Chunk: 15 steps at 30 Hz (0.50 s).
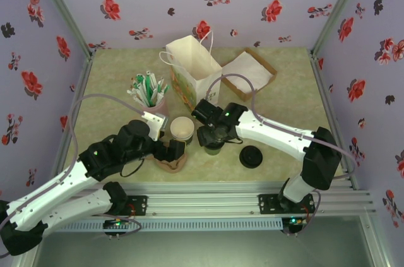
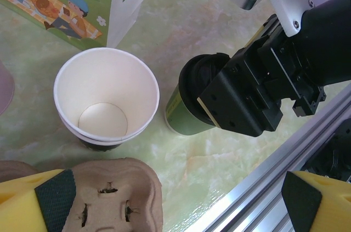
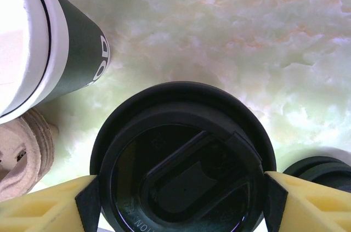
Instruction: Pack the takeout coffee
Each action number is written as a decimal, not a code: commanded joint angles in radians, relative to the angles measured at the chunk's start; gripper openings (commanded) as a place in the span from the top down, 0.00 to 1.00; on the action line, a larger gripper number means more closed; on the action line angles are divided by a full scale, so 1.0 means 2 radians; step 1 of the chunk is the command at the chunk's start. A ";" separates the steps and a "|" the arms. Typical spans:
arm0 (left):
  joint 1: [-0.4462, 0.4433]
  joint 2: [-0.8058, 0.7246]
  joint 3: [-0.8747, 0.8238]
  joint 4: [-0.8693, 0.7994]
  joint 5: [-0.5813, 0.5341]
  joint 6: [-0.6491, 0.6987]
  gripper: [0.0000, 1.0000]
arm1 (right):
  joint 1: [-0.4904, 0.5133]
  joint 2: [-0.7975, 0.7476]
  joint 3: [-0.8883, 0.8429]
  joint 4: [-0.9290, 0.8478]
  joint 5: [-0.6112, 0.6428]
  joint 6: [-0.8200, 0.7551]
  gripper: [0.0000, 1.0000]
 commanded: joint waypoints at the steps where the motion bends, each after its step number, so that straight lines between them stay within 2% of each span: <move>1: 0.004 0.002 -0.003 0.012 0.005 0.002 0.01 | 0.004 0.015 0.012 -0.047 0.014 0.003 0.24; 15: 0.004 0.017 0.009 0.013 0.009 0.004 0.01 | 0.004 -0.007 0.024 -0.038 0.005 -0.003 0.17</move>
